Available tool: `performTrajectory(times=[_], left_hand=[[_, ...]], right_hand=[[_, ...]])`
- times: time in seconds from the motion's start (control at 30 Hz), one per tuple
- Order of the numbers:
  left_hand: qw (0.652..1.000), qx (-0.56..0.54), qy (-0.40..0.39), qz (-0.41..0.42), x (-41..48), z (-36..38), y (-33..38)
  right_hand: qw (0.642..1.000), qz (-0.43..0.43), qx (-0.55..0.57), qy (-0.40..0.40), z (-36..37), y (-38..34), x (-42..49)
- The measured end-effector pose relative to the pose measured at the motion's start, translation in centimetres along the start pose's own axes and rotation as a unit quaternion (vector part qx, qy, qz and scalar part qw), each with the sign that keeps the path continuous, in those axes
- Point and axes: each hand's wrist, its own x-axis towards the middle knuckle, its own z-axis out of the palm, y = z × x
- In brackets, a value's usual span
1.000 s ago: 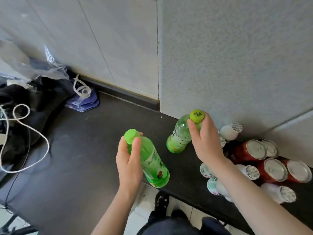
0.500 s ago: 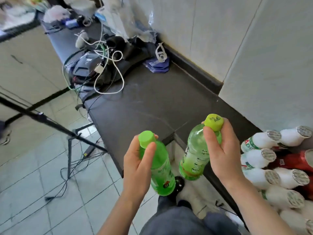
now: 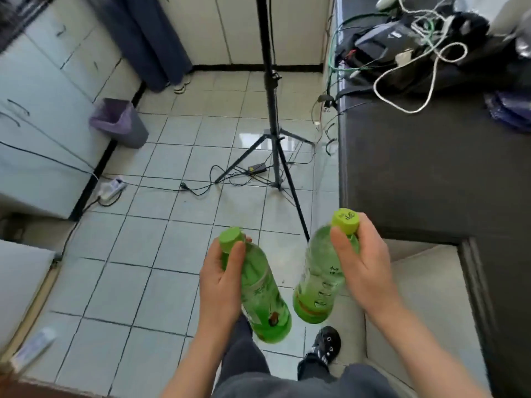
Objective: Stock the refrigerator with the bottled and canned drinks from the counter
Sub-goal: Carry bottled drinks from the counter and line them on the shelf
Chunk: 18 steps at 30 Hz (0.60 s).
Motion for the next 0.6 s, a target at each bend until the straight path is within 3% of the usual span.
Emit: performTrajectory(times=[0.3, 0.6], left_hand=[[0.986, -0.05, 0.159, -0.031, 5.0, -20.6, -2.0], [0.959, 0.003, 0.283, 0.015, 7.2, -40.6, -2.1]], right_hand=[[0.989, -0.038, -0.013, -0.139, 22.1, -6.6, 2.2], [0.958, -0.137, 0.023, -0.25, 45.2, -16.4, 3.2]])
